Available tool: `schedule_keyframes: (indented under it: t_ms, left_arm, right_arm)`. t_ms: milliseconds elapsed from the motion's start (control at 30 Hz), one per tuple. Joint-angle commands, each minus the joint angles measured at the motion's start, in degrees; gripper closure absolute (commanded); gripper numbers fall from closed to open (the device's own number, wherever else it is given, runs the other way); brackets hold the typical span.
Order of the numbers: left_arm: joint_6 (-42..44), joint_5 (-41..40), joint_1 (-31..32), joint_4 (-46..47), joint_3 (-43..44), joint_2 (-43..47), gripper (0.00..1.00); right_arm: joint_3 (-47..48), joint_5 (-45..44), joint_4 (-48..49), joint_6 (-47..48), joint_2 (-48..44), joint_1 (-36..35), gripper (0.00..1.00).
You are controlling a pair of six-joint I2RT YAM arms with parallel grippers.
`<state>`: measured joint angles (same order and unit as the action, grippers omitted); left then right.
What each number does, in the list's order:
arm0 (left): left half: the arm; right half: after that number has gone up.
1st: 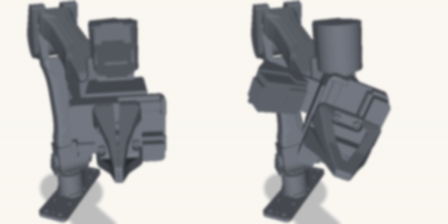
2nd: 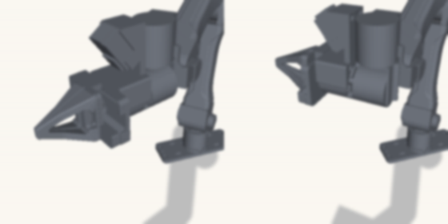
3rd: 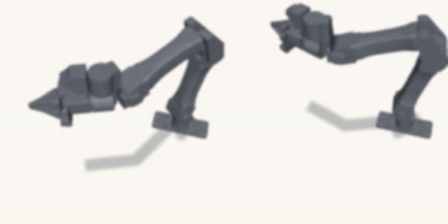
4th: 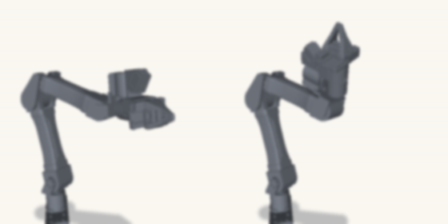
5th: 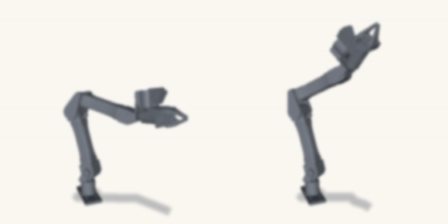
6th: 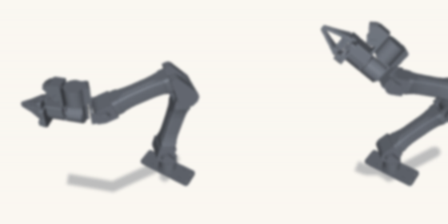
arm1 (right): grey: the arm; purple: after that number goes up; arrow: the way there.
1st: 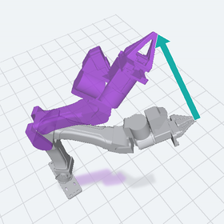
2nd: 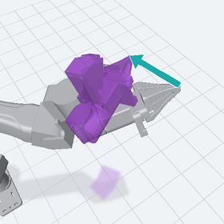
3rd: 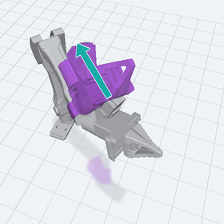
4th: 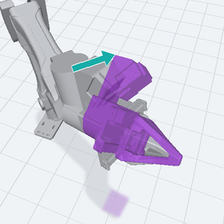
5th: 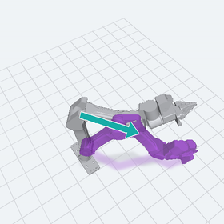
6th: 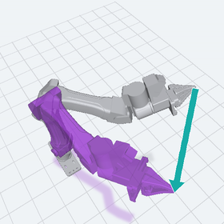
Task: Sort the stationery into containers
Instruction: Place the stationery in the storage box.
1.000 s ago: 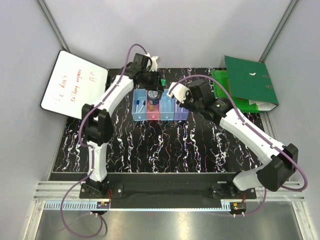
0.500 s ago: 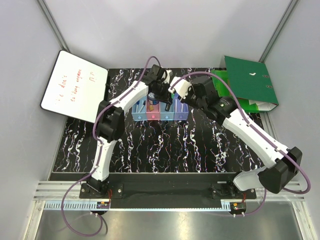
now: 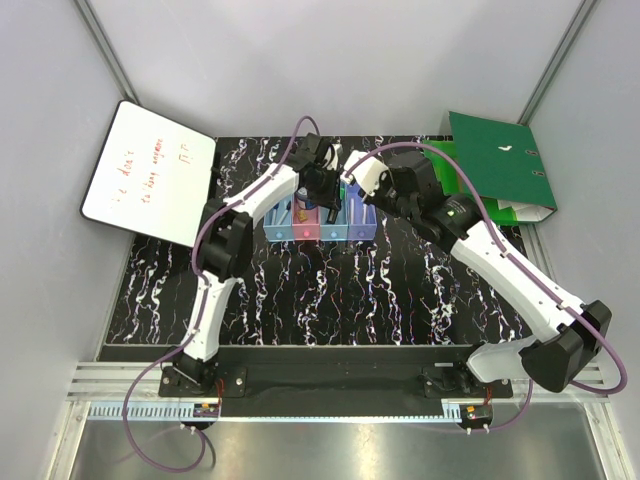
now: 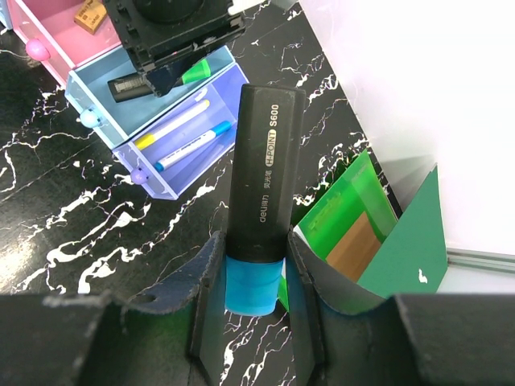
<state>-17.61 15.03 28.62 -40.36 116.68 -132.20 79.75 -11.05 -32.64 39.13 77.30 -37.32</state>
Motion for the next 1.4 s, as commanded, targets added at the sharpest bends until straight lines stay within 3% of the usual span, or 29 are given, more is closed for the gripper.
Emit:
schedule_keyframes:
  t_ms: [0, 167, 300, 467, 733, 933, 1367]
  left_arm:
    - [0.64, -1.14, -0.06, 1.77, 2.93, -1.04, 0.78]
    - [0.64, -1.05, 0.03, 1.86, 3.46, -1.83, 0.77]
    - [0.47, -0.7, 0.03, 1.95, 4.16, -1.83, 0.56]
    - [0.47, -0.09, 0.21, 2.04, 4.95, -0.96, 0.44]
    - [0.03, 1.32, -0.06, 1.95, 4.17, 4.49, 0.43]
    - [0.9, 1.41, -2.25, 2.3, -1.1, 17.12, 0.43]
    - [14.78, -9.83, -5.59, 7.92, -27.98, 44.56, 0.42]
  right_arm:
    - [2.08, -0.11, 1.97, -1.17, -1.89, 0.14, 0.99]
    - [2.26, -0.03, 1.88, -1.17, -1.8, 0.14, 0.99]
    - [1.38, 0.33, 1.97, -1.51, -1.36, 0.14, 0.99]
    - [0.76, 0.86, 2.41, -1.96, -1.18, 0.14, 0.99]
    - [0.06, 0.41, 4.08, -3.53, 0.13, 0.14, 0.99]
    - [-0.91, -1.95, 7.77, -8.63, 5.48, 0.41, 1.0]
    - [10.06, 2.08, 9.09, -17.6, 22.01, 2.17, 1.0]
